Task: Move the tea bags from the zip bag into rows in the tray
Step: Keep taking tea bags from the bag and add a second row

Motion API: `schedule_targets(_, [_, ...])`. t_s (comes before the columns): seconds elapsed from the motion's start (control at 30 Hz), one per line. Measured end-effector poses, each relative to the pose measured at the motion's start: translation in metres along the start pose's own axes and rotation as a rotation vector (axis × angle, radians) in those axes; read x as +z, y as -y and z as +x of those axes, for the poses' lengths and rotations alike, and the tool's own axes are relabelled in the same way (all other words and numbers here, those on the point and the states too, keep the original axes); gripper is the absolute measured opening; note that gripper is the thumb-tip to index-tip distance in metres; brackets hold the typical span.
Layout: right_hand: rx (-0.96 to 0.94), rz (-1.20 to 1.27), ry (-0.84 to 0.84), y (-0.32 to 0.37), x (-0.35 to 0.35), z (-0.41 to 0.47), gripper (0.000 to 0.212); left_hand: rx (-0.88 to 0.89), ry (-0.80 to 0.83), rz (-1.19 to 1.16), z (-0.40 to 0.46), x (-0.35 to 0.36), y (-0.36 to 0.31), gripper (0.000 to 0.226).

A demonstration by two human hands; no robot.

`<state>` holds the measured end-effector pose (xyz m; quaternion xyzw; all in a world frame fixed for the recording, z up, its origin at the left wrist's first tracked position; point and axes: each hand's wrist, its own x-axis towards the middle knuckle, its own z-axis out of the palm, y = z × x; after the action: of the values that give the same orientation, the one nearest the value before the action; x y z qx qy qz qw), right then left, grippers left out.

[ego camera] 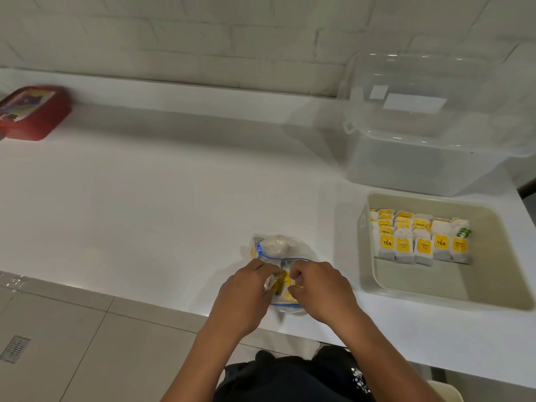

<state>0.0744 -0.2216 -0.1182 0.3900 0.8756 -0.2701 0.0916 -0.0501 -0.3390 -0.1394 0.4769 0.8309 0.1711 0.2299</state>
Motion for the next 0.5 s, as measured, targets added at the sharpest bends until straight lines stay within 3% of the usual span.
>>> schedule_targets(0.23, [-0.023,0.002,-0.018,0.0,0.009,0.003,0.016,0.029,-0.032,-0.032,-0.003,0.002,-0.001,0.044])
schedule_targets(0.37, [-0.013,0.199,-0.078,-0.001,-0.001,0.0,0.01,0.016,-0.059,-0.124,-0.006,-0.005,-0.006,0.037])
schedule_targets(0.5, [0.011,0.377,-0.076,-0.003,-0.012,-0.003,0.011,-0.022,-0.031,-0.248,-0.007,-0.012,-0.01,0.044])
